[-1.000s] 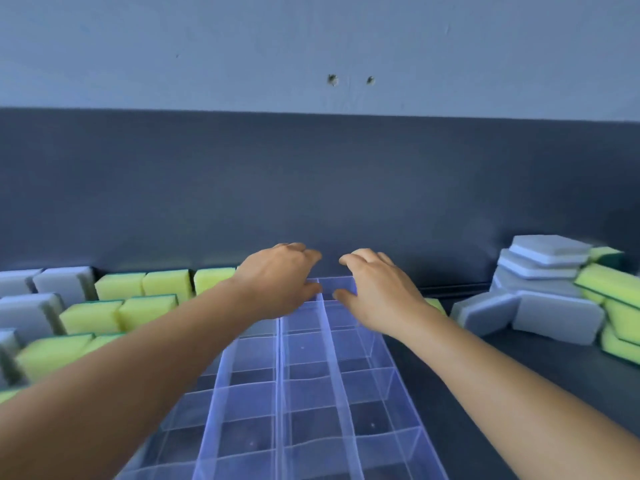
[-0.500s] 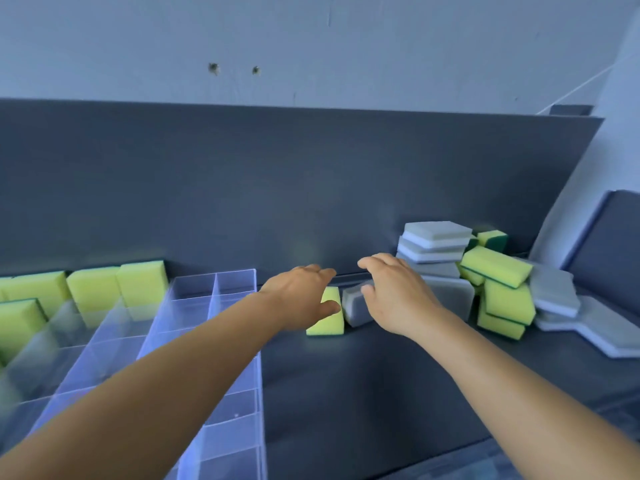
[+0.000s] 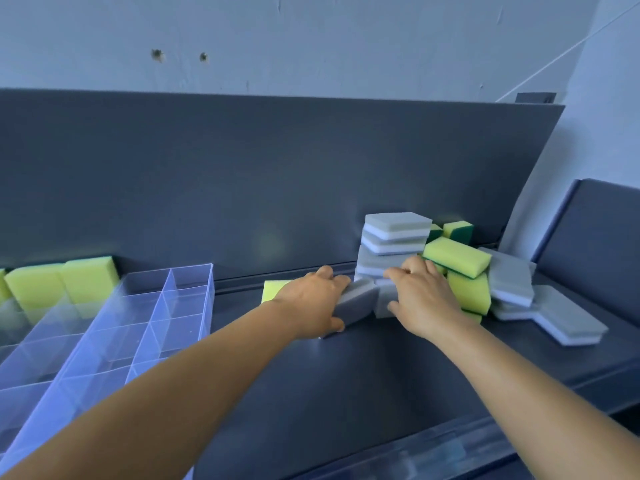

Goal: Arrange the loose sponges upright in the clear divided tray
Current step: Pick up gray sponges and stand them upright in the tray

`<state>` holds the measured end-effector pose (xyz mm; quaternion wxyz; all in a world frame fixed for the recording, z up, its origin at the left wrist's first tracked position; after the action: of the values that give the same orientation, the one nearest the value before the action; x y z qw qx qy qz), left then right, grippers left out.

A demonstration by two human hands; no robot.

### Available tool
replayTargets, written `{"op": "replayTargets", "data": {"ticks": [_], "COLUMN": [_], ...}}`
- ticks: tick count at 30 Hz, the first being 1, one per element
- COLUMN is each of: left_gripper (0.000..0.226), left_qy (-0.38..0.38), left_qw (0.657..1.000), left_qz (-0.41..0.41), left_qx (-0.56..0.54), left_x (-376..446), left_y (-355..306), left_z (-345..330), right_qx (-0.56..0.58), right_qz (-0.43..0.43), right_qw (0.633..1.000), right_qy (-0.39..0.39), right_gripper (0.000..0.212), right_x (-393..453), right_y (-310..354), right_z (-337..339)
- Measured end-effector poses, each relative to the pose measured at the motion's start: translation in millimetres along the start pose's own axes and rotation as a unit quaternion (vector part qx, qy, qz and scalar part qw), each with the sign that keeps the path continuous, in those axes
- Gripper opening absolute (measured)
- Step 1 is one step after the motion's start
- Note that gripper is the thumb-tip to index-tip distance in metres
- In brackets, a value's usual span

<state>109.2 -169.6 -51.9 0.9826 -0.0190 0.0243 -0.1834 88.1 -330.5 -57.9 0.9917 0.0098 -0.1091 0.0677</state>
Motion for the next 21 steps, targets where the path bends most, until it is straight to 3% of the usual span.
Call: {"op": "replayTargets", "data": {"ticks": [6,11,17,21], "left_gripper": [0.062,0.046,0.075,0.070], "left_qy": [-0.017,0.038,0.090,0.096], "left_qw": [0.998,0.999,0.990,0.989], "left_qz": [-0.016,0.010,0.023,0.043], "left_qx": [0.062,-0.011,-0.109,-0.106], "left_x": [-13,-14,-7,-10], "left_y": [-12,-13,-13,-15], "left_z": [-4,-7,-17,-17], "right_qx": [0.014,0.051,0.104,0.129], "right_qz": [-0.004,0.019,0.023,0.008], "right_qw": [0.999,0.997,0.992,0.989], "right_qy": [-0.031,-0.061,-0.072,-0.072], "right_gripper": [0.039,0.045,0.046,0.043], "right_x": [-6,-12,-17,-19], "right_y": [-8,-6,-4,-4], "right_z": [8,19,23,28]}}
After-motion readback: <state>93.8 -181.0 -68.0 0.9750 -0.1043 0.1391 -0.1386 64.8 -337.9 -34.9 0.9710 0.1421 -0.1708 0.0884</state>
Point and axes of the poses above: each hand's wrist, its own x-axis towards the middle knuckle, its own z-axis out of the back of the hand, y = z × x, the point moved 4 cm from there along x, towards the middle knuckle, and after that the axes turned 13 degrees about z, right-handed, at the moved point
